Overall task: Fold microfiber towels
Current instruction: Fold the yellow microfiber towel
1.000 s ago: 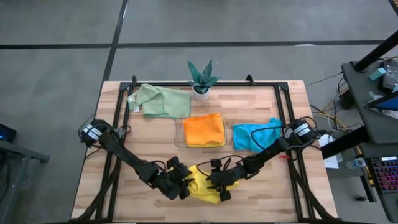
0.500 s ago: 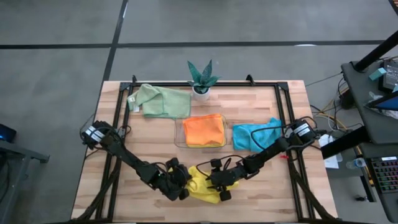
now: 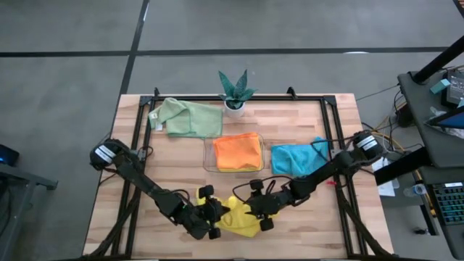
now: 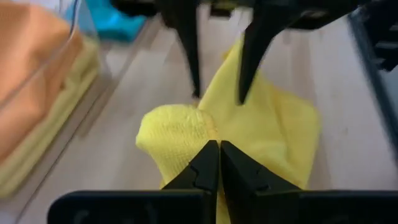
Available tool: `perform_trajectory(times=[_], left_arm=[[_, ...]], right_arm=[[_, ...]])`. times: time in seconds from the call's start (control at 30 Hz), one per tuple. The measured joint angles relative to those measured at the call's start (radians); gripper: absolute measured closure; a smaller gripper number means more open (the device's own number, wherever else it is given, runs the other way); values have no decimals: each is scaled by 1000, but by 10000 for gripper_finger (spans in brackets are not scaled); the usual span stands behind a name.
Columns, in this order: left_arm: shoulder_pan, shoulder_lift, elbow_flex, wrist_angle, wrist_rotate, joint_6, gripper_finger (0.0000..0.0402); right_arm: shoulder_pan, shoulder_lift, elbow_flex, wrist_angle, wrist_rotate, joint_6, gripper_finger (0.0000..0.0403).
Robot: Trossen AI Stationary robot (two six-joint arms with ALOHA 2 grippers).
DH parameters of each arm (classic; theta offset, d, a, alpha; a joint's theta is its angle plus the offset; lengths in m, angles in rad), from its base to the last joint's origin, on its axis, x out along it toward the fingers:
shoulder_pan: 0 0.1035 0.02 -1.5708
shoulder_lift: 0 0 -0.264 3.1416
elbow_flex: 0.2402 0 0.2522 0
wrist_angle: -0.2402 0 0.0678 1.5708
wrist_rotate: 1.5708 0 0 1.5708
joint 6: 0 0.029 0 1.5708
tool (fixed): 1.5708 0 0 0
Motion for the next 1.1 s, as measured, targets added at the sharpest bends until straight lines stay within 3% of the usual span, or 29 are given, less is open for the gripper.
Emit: perform_trajectory(times=[0.4,0.8,0.97,1.1], left_arm=[[-13,-1,122,31,-35,230,401],[-39,-46,229,26,-115,344,402],[-79,-108,254,28,-181,450,401],[-105,-146,251,54,-196,491,401]], right_arm=[[1,-126,-1,-234,-18,90,232],[4,-71,-2,-244,-110,183,178],[4,-69,-3,-269,-108,190,184],[6,-86,-2,-282,-105,182,214]])
